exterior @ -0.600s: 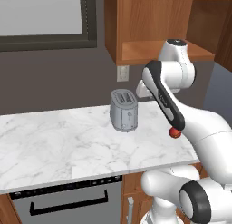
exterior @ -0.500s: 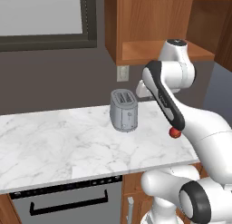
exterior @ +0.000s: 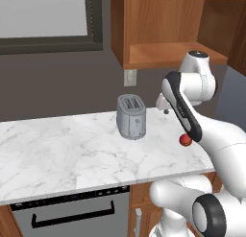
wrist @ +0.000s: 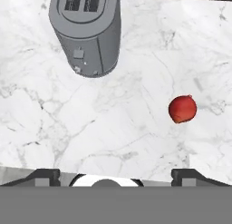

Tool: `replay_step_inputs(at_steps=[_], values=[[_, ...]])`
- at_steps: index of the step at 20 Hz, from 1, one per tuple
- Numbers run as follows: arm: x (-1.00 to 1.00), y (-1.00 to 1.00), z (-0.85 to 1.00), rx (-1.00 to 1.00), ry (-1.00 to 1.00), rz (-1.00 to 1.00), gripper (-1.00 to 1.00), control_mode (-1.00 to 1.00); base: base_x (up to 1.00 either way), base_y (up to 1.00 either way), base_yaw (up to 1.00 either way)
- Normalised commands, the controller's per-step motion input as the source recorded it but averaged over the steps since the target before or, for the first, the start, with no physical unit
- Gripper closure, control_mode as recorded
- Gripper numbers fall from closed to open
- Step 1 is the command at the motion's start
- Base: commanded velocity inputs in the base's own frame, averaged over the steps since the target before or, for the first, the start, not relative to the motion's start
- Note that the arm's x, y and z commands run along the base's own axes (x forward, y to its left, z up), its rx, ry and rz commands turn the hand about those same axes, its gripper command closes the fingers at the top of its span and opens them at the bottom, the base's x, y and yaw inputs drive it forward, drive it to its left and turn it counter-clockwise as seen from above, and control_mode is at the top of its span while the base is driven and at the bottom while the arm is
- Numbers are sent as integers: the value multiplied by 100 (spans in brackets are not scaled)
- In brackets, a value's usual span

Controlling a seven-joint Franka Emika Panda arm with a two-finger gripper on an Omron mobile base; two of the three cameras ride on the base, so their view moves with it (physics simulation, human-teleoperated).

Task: Pick the onion from the counter and place it in the cabinet. Then close the cabinet.

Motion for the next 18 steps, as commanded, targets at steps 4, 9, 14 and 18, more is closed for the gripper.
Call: replay_step_inputs(at_steps=[4,9,14,18], values=[[-8,-82,-34,0,1,-7,-100,-100,0,0,0],[0,-38,-37,0,1,-8,-100,-100,0,0,0],[10,-24,-49,0,0,-13,-100,-100,0,0,0],[37,-39,-48,0,0,-16,-100,-100,0,0,0]])
